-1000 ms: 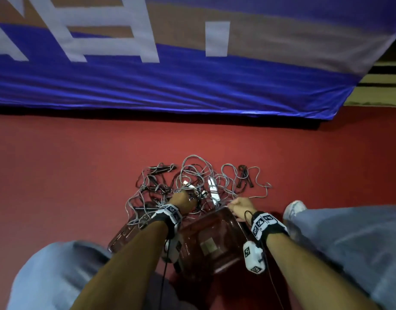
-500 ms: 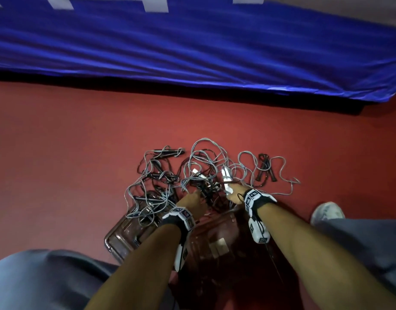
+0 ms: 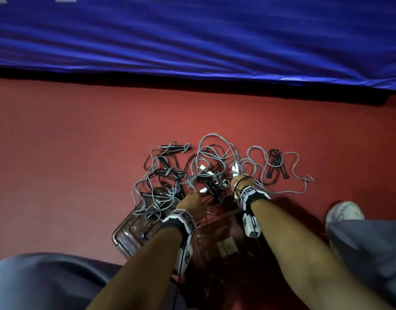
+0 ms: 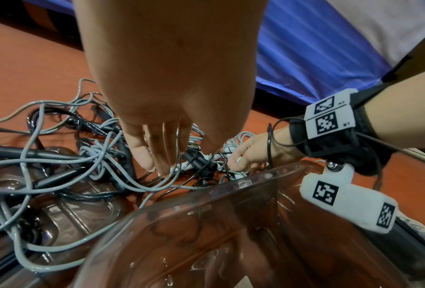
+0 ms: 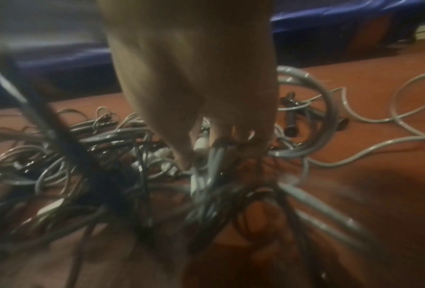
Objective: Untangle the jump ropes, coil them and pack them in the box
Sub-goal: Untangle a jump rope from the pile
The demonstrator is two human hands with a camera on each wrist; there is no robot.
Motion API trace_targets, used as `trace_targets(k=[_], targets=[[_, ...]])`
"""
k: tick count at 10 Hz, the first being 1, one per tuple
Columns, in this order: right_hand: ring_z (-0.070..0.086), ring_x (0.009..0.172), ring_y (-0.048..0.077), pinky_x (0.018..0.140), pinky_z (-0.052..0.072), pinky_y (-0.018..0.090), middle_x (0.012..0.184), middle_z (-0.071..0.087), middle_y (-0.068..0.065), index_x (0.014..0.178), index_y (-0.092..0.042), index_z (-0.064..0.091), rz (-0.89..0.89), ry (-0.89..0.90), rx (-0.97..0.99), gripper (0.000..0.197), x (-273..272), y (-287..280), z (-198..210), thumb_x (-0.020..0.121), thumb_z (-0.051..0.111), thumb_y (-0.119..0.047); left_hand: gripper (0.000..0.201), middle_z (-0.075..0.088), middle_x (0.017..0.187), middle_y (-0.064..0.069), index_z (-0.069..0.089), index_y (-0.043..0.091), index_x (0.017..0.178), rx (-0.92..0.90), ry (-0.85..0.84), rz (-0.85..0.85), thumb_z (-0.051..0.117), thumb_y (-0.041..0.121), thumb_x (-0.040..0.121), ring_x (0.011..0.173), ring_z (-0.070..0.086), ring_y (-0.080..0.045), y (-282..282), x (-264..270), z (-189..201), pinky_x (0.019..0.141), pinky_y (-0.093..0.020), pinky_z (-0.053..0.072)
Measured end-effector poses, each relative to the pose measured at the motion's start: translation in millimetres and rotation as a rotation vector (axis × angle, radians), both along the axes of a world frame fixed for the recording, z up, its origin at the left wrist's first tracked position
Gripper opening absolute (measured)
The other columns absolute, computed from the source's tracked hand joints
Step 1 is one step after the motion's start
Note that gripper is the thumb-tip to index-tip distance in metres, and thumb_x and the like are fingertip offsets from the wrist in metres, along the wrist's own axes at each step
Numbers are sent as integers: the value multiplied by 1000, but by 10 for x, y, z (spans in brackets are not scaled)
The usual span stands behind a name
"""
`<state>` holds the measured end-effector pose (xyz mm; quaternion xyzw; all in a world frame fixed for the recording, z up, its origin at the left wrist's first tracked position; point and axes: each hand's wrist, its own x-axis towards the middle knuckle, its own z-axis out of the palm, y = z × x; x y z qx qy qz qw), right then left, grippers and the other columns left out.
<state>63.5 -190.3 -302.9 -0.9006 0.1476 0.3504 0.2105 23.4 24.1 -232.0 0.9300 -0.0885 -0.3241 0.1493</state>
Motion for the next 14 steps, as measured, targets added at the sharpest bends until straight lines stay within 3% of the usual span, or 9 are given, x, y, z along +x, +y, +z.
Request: trace_targets(k=[1,3,4,6,8,9,11,13,14], targets=[[56,130,35,48,39,4,141,57,22,139,4,55,-144,-67,18,38,-96,127,161,103,53,-10,43,63,122,-19,45,4,129,16,-10,0,54,29,94,110,62,-39,1,28,14,84,-43,52],[69,89,35,83,55,36,92,74,10,93,-17,75,-368,-407,-69,20,-162,70,412,92,56,-23,40,62,124,-20,47,3,127,0,-35,40,51,25,94,111,62,-39,-41,77,69,84,-40,49],[71,74,25,70,60,37,77,75,-1,74,-25,78,-407,-536,185,15,-172,-37,481,82,66,-19,42,62,124,-22,48,2,128,-54,-52,54,53,24,92,113,60,-41,-91,79,209,87,-41,48],[74,88,12,88,58,36,86,78,-10,72,-35,77,-417,-775,507,34,-119,-66,1018,81,70,-3,24,64,101,-14,52,4,111,-288,-189,168,53,24,97,89,61,-32,-335,278,893,72,-32,42],[70,62,13,67,57,26,71,77,-4,73,-18,82,-384,-731,738,33,-344,187,2114,85,67,9,32,73,93,-12,67,6,102,-874,118,692,56,36,97,78,67,-26,-613,501,1704,76,-39,55],[68,63,10,62,56,26,72,76,-4,77,-12,81,-128,-794,686,25,-452,86,2665,84,65,7,17,70,78,-9,67,7,94,-943,157,829,65,24,95,58,66,-19,-614,465,2128,53,-26,53],[58,126,25,107,46,47,148,56,-1,109,-34,77,723,-355,-263,42,-804,-298,3779,87,59,-3,10,72,84,-8,62,16,88,-715,-414,286,57,20,96,74,70,-22,-477,392,2886,71,-34,58],[59,129,25,108,44,30,141,62,7,138,-15,60,310,-584,27,42,-1088,-498,4247,97,65,-20,22,74,90,3,66,24,88,-804,-630,9,62,3,94,71,69,4,-528,15,3527,63,-6,46],[58,129,19,110,45,34,141,61,4,141,-14,53,135,-713,247,61,-1117,-386,4344,90,76,-38,10,75,98,1,68,16,94,-947,-628,-186,63,8,95,88,72,-11,-635,-90,3662,76,-22,54]])
